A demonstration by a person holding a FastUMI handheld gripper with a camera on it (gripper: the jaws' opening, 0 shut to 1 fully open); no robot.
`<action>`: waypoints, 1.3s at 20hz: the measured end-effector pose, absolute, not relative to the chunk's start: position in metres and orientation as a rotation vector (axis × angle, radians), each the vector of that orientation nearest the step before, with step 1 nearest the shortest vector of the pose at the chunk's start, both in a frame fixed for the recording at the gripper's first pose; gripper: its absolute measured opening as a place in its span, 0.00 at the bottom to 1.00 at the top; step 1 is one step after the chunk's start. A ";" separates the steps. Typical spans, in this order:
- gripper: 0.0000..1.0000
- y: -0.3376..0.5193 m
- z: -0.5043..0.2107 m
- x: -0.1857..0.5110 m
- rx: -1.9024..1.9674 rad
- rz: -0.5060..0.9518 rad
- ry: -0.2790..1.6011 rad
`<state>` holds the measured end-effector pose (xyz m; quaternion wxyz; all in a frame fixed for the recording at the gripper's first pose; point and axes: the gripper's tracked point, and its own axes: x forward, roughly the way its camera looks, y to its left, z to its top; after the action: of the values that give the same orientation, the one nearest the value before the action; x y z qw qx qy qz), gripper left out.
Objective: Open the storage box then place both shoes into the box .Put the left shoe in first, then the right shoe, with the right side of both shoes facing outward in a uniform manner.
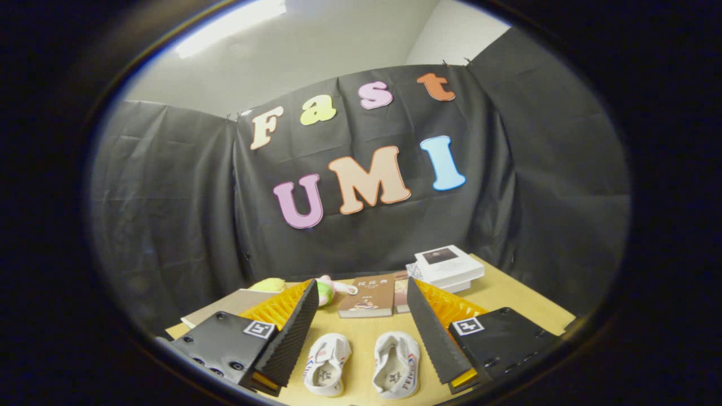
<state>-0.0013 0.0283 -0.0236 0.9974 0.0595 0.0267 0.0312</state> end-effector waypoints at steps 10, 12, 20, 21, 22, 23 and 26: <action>0.98 0.106 -0.067 -0.024 0.526 0.267 0.227; 0.98 0.122 -0.075 -0.023 0.602 0.296 0.265; 0.98 0.176 -0.142 -0.019 0.795 0.375 0.538; 0.98 0.184 -0.154 -0.018 0.813 0.383 0.571; 0.98 0.192 -0.163 -0.018 0.831 0.393 0.605; 0.98 0.200 -0.174 -0.016 0.855 0.402 0.638; 0.98 0.220 -0.197 -0.016 0.957 0.438 0.715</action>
<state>-0.0165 0.2199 -0.1973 0.8043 0.4470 0.3339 0.2043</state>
